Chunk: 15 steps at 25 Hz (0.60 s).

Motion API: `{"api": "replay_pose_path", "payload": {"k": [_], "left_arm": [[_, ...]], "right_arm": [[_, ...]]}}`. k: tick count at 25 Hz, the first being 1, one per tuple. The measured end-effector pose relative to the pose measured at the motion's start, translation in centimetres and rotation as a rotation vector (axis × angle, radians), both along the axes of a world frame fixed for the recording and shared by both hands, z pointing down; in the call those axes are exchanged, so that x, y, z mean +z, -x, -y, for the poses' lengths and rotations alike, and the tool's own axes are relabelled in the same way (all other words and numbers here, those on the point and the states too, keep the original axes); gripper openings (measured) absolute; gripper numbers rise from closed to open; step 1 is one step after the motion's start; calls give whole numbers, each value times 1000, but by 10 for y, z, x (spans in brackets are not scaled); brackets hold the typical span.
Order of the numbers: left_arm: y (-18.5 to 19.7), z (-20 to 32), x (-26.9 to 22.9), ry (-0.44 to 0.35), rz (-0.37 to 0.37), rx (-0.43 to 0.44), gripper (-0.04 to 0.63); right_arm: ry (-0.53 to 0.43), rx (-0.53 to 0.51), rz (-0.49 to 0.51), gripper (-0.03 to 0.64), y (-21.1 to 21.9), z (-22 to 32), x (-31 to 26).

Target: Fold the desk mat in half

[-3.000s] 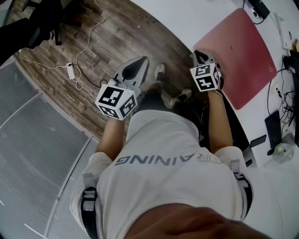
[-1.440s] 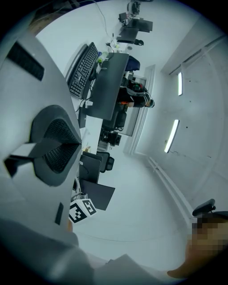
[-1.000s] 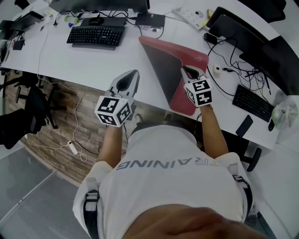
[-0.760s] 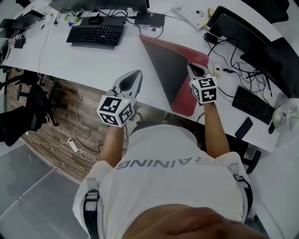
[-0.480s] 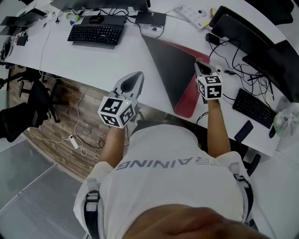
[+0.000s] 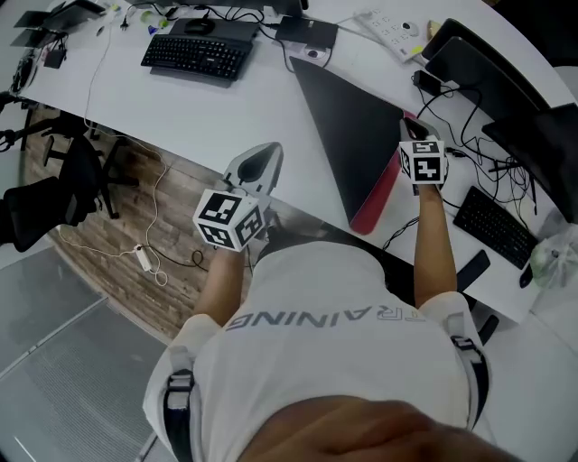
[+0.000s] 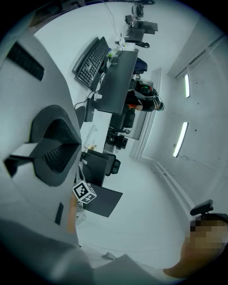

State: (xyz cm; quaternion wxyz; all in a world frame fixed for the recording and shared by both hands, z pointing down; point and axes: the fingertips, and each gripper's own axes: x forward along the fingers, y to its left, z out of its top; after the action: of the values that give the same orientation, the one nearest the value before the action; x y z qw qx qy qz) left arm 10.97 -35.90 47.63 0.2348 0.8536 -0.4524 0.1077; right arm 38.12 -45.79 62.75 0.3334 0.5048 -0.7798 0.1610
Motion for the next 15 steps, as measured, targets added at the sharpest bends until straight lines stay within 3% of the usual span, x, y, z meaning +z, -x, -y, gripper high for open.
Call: {"api": "replay_pose_path", "payload": {"k": [15], "left_arm": [[7, -5, 14, 34, 36, -38, 28]], "right_arm": [[105, 112, -170, 34, -68, 28, 57]]}}
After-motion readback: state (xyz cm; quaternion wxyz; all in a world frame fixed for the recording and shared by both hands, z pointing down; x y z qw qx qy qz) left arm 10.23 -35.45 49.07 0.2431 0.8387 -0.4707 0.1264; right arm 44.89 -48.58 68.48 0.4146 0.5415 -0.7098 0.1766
